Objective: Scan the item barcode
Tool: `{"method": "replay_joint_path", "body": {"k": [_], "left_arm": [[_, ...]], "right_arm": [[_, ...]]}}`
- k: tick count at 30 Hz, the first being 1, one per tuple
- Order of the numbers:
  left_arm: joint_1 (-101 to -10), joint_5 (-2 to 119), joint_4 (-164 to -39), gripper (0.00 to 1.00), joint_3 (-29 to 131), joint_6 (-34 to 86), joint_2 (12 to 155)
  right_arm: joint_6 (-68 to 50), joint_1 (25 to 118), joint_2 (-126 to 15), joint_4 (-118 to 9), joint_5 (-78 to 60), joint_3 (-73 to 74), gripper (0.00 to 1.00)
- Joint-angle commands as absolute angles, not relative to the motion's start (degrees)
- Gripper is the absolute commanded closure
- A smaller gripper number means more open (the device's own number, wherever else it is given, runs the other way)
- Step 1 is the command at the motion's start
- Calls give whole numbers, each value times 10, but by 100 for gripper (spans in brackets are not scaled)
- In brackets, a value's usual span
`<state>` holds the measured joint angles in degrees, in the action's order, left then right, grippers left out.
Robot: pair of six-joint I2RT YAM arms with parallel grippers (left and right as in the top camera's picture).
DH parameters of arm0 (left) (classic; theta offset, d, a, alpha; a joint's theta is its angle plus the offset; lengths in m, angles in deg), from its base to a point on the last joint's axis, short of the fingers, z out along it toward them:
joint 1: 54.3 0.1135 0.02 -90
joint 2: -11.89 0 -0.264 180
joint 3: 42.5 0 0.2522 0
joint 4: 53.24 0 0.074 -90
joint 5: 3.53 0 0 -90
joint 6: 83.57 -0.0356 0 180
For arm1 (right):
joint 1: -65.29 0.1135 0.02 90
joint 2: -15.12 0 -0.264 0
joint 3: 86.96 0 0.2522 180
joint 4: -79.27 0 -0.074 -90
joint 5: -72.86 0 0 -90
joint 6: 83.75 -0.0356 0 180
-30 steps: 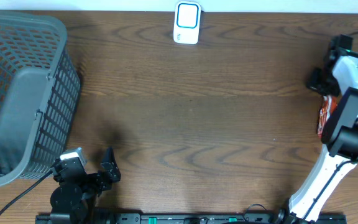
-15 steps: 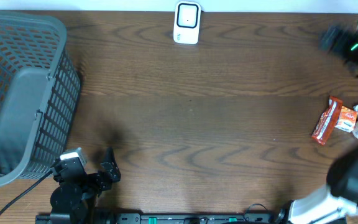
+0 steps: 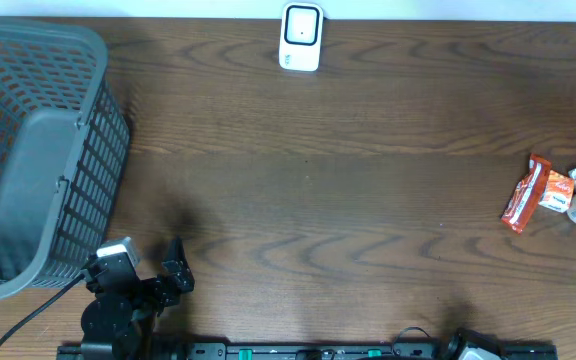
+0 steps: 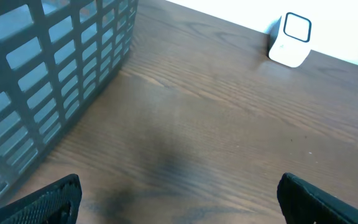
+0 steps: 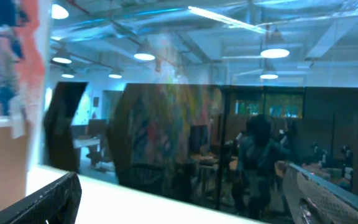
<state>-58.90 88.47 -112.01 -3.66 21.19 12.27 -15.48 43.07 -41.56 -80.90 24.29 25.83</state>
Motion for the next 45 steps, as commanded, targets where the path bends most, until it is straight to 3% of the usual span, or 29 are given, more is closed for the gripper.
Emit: {"method": "replay_joint_path", "body": {"k": [1, 5, 14, 28, 34, 45], "left_arm": [[-591, 886, -1120, 2, -34, 204, 122], [-591, 886, -1120, 2, -34, 204, 122], [-591, 886, -1120, 2, -34, 204, 122], [-591, 886, -1120, 2, -34, 204, 122], [-591, 886, -1120, 2, -34, 204, 122], [-591, 886, -1120, 2, -34, 204, 122]], "right_arm": [[-109, 432, -366, -733, 252, 250, 1], [27, 444, -285, -576, 214, 238, 1], [131, 459, -77, -597, 138, 106, 1], [134, 614, 23, -613, 168, 76, 1], [192, 664, 89, -597, 165, 76, 1], [217, 700, 147, -548, 101, 121, 1]]}}
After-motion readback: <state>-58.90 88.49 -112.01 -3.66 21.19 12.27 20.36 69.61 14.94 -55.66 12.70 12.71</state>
